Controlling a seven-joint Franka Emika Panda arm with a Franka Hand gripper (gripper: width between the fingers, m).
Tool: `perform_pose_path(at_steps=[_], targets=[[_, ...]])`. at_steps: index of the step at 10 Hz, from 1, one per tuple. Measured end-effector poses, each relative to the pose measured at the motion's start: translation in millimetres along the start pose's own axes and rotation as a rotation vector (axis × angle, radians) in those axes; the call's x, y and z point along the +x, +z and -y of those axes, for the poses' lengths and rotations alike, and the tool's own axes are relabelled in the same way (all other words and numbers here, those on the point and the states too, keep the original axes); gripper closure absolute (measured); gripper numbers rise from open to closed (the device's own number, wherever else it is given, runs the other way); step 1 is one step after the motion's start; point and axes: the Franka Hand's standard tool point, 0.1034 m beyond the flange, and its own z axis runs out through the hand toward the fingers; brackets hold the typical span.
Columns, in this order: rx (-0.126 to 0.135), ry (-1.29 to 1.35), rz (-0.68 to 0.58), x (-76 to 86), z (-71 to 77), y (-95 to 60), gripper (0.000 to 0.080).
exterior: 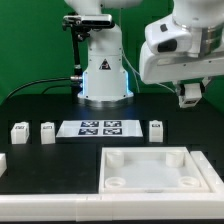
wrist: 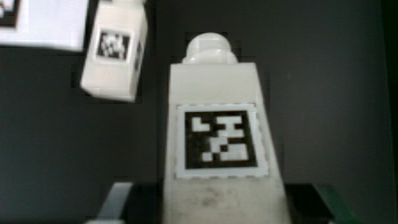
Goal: Assemble one leg
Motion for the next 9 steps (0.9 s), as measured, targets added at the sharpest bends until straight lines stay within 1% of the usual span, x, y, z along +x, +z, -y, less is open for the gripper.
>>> perform_pose_path(at_steps=[1,2,3,4,5,6,9], targets=[[0.0,-0.011,-0.108,10.1,-5.9,-7.1,0.0506],[-0.008,-0.021,-0.178,21.7,-9.3,-13.1,0.0506],[-0.004,-0.032,-0.295,38.7,-10.3,-23.6,0.0506],[-0.006,-0.043,-0.417,46.9,-12.8,-33.7,0.0506],[-0.015,-0.077,-0.488,49.3,-14.7,-40.5,0.0506],[-0.014,-0.076,-0.519,48.9,-15.2,-38.8,0.0506],[-0.015,-0.077,-0.513,48.8,-16.1,-38.0,0.0506]])
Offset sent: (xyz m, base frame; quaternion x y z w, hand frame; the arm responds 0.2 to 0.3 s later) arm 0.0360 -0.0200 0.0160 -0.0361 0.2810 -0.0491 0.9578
